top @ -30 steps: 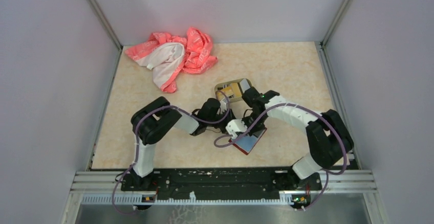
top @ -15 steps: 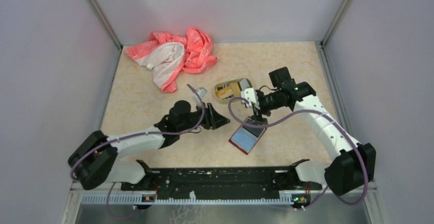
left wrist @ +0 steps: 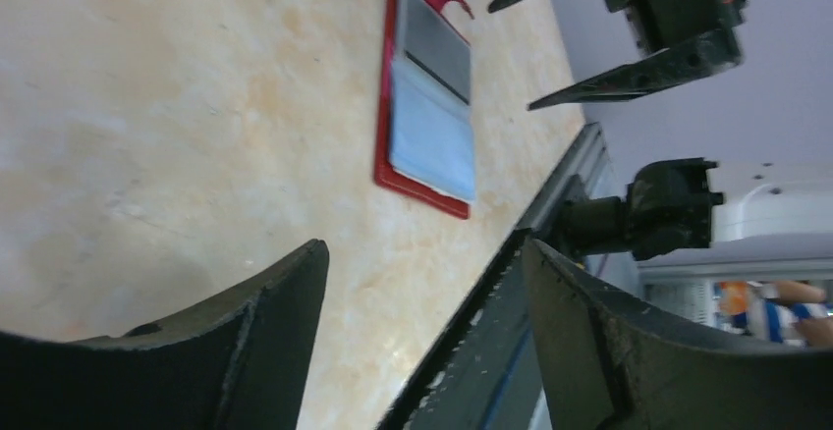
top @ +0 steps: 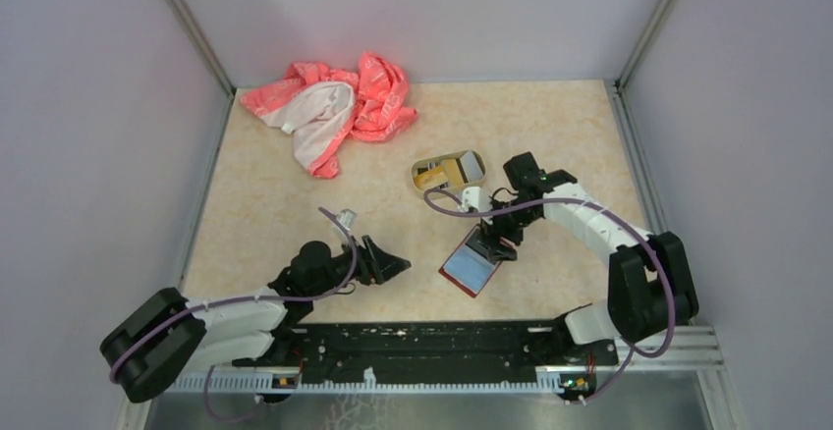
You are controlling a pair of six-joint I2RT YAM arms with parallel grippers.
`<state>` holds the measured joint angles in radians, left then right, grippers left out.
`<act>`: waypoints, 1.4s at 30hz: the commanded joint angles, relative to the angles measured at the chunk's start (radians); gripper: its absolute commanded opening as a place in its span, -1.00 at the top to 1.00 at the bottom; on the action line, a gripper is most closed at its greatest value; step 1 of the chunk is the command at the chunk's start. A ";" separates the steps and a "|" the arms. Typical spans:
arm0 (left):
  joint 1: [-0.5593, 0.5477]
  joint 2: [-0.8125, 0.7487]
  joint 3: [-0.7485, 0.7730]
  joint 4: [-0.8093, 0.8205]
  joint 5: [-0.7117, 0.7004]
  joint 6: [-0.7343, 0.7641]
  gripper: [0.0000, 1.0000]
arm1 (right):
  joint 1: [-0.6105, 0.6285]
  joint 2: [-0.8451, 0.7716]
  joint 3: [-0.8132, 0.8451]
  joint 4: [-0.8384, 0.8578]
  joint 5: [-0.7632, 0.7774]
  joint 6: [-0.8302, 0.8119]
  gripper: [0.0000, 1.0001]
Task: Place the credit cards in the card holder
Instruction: Close the card holder at the center of the board.
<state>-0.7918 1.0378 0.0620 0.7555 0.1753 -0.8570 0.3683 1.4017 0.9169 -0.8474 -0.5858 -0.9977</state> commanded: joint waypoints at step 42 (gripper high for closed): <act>-0.385 0.584 0.267 0.083 -0.331 -0.587 -0.26 | -0.060 0.318 0.087 0.075 0.061 0.367 0.61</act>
<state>-1.1847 1.5856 0.3241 0.7681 -0.1249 -1.4651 0.3050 1.7023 0.9897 -0.7795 -0.5007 -0.6426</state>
